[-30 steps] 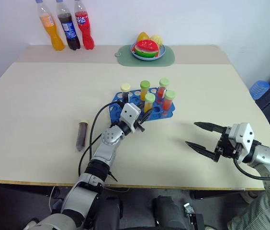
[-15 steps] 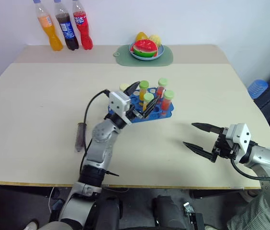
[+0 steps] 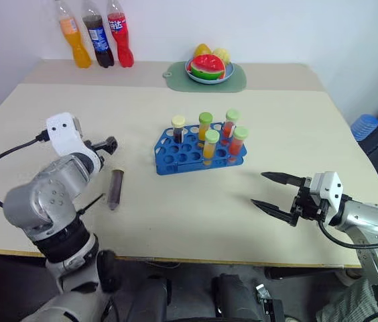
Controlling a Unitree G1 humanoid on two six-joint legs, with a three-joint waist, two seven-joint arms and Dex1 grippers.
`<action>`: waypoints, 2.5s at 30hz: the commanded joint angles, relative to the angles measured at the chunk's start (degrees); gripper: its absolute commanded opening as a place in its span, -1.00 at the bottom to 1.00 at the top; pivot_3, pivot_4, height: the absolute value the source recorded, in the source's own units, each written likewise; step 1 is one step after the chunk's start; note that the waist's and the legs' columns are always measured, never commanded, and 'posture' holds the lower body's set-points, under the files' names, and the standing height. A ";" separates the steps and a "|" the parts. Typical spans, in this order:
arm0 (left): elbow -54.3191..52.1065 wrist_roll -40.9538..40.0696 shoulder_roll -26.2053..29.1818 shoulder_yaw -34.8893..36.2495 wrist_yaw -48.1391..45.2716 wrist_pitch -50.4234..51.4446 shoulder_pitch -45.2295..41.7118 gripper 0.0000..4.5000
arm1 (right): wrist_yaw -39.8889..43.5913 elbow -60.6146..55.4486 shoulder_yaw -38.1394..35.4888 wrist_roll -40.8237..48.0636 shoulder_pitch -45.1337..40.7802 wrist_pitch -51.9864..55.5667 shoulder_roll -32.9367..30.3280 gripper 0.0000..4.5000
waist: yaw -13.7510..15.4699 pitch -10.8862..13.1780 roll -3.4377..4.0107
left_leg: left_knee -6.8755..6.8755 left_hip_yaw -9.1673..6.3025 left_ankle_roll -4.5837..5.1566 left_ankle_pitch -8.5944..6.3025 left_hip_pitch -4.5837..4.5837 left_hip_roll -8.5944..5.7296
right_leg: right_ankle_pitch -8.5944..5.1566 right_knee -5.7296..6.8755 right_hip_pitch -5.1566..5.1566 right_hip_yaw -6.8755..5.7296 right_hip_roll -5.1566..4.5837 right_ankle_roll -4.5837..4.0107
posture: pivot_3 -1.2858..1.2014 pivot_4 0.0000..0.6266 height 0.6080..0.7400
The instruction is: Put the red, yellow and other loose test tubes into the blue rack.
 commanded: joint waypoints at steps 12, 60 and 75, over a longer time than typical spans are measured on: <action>14.07 -36.74 7.65 -0.54 25.89 0.99 1.83 0.98 | 0.53 0.09 0.11 -0.03 -1.51 -1.76 0.51 0.70 | 0.12 0.03 -0.03 | -0.03 -0.14 -0.14 0.05 -0.02 0.04 | 0.01 0.02 -0.07 0.05 -0.03 -0.02 | 0.03 -0.52 1.00; 16.71 5.56 18.48 -52.57 -22.69 -98.51 17.88 -0.66 | 1.85 1.37 -0.97 0.45 -3.31 -0.59 -1.52 0.70 | 0.35 0.00 0.24 | -0.02 0.39 -0.15 0.10 -0.81 0.05 | 0.07 -0.01 -0.89 0.31 0.00 -0.14 | 0.03 -0.52 1.00; 71.57 10.73 5.08 -44.18 -37.94 -125.40 -1.45 -0.66 | 1.48 -0.78 -2.71 0.72 -1.83 0.97 -2.59 0.70 | 0.32 -0.01 0.22 | 0.10 0.34 -0.09 0.08 -0.75 0.01 | 0.09 0.16 -0.84 0.27 0.00 -0.08 | 0.03 -0.52 1.00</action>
